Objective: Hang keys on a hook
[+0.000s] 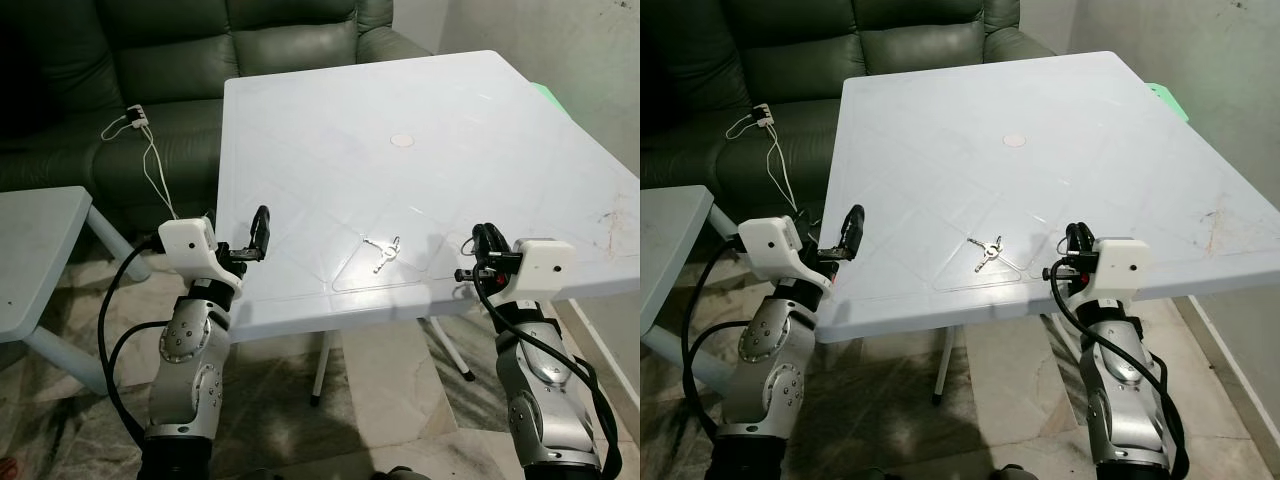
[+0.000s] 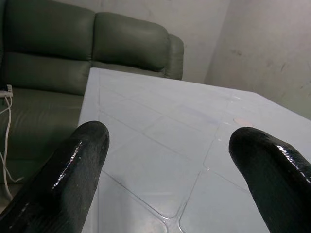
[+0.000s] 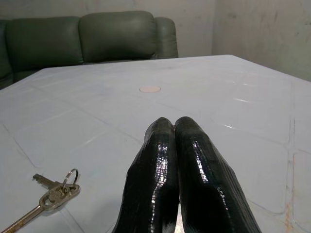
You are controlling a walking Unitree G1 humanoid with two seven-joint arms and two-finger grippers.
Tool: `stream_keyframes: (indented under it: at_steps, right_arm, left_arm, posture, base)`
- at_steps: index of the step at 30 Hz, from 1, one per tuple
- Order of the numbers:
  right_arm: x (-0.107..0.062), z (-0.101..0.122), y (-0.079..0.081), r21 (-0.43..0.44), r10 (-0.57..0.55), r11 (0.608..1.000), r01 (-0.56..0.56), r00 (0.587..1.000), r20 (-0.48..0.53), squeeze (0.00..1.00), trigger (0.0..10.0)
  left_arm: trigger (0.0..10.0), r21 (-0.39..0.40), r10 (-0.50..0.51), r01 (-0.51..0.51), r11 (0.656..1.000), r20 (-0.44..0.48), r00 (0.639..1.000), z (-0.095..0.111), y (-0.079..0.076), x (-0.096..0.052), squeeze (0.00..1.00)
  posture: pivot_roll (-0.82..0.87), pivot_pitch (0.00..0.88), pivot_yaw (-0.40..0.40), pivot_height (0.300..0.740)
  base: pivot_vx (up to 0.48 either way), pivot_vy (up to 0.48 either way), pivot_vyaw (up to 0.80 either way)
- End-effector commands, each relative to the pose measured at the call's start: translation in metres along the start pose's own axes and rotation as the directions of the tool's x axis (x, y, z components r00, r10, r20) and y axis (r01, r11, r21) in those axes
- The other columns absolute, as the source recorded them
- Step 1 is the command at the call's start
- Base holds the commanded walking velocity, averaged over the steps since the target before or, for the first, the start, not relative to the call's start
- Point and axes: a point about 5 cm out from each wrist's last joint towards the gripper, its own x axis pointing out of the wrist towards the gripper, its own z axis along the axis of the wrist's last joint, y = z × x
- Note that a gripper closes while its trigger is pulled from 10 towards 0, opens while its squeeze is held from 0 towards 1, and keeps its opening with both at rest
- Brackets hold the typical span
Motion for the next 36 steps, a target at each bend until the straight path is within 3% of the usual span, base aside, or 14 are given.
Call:
stream_keyframes:
  at_steps: [1,36]
  right_arm:
    - [-0.001,-0.005,0.002,0.008,-0.001,1.000,0.001,1.000,-0.031,0.00,10.0]
    - [0.004,-0.005,0.012,0.005,0.025,1.000,-0.025,0.999,-0.038,0.00,10.0]
  left_arm:
    - [10.0,0.011,-0.014,0.014,1.000,0.008,1.000,0.000,-0.002,0.001,0.00]
    - [10.0,0.036,0.003,-0.004,0.999,0.007,1.000,-0.001,0.002,0.001,0.00]
  posture:
    - [-0.04,0.067,0.018,0.721]
    - [-0.03,0.051,0.001,0.721]
  base:
    - [0.000,0.000,-0.79]
    - [0.000,0.000,-0.79]
